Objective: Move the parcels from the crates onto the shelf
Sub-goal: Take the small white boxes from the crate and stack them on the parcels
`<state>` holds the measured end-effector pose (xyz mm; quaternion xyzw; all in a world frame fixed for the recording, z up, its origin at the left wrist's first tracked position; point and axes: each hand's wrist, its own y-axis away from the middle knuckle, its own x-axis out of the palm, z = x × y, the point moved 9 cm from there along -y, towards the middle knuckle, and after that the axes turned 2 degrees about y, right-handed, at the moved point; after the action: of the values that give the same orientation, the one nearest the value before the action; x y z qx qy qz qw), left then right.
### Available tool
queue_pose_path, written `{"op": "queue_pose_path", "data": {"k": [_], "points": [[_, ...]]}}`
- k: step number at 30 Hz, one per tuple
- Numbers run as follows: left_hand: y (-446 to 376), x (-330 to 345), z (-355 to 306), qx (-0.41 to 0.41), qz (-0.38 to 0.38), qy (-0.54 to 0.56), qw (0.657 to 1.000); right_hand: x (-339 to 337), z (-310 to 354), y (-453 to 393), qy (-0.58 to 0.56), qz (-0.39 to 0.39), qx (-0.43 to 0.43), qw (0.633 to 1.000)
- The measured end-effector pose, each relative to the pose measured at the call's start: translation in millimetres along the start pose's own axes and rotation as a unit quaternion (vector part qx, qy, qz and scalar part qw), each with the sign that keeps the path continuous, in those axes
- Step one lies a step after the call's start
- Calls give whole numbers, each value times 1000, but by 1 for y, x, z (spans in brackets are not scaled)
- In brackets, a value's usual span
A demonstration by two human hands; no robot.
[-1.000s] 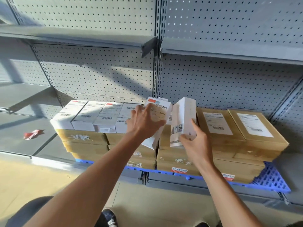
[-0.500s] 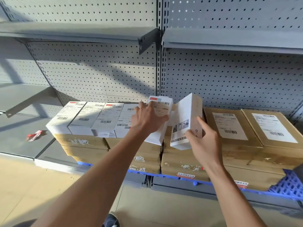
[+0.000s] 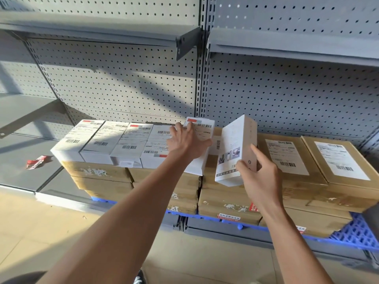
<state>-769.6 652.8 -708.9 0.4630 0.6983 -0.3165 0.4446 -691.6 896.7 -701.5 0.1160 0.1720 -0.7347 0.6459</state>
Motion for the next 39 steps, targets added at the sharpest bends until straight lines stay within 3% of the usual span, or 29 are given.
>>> {"op": "queue_pose_path", "data": {"k": [19, 29, 34, 39], "points": [[-6, 15, 15, -27, -2, -24, 999, 7, 3, -1, 37, 15, -5, 999], [-4, 36, 20, 9, -11, -94, 995, 5, 4, 0, 24, 12, -6, 1000], [7, 30, 18, 66, -30, -88, 994, 5, 3, -3, 17, 9, -3, 1000], [44, 28, 19, 191, -32, -78, 978, 6, 5, -3, 29, 4, -11, 1000]]}}
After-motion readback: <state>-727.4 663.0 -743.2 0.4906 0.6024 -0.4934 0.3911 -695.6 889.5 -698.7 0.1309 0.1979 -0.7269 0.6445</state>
